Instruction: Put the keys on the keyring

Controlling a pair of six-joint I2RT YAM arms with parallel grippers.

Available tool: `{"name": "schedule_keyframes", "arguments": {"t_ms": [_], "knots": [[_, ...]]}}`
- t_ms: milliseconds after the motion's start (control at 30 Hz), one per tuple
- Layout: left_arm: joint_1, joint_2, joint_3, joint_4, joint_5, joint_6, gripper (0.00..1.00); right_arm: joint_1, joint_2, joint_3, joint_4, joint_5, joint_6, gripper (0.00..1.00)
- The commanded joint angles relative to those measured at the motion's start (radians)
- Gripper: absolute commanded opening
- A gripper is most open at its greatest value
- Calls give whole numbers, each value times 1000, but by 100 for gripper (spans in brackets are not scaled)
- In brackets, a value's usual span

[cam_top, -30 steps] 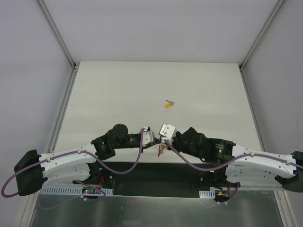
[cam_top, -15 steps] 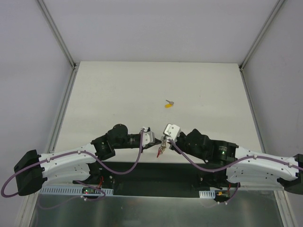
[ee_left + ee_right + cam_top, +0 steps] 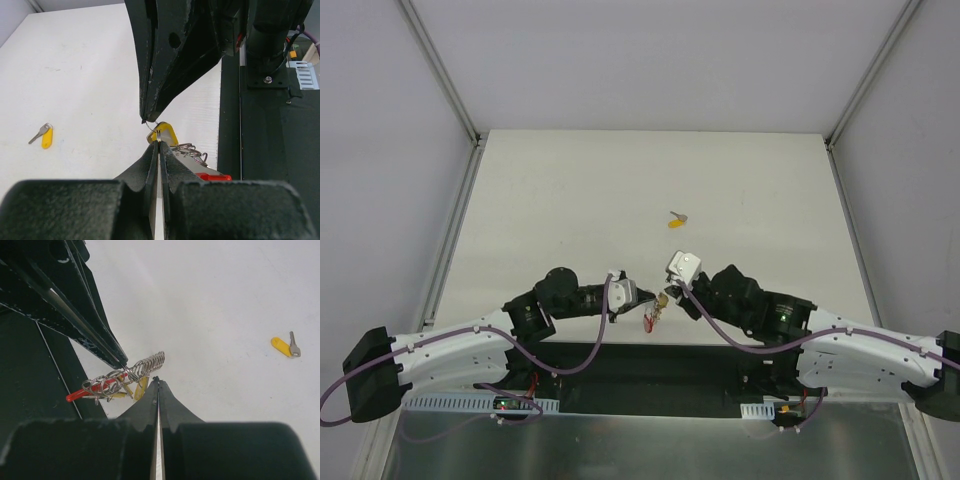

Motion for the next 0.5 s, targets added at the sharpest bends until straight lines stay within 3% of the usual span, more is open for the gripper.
{"name": "schedule_keyframes", "arguments": {"t_ms": [0, 200, 467], "knots": [[-1, -10, 11, 52, 6, 8, 0, -22, 10, 23, -18, 21, 0, 1], [-1, 54, 46, -2, 6, 2, 0, -24, 13, 95, -78, -5, -43, 1], [-1, 74, 54, -8, -28, -15, 20, -24, 98, 141, -73, -33, -63, 1]]}}
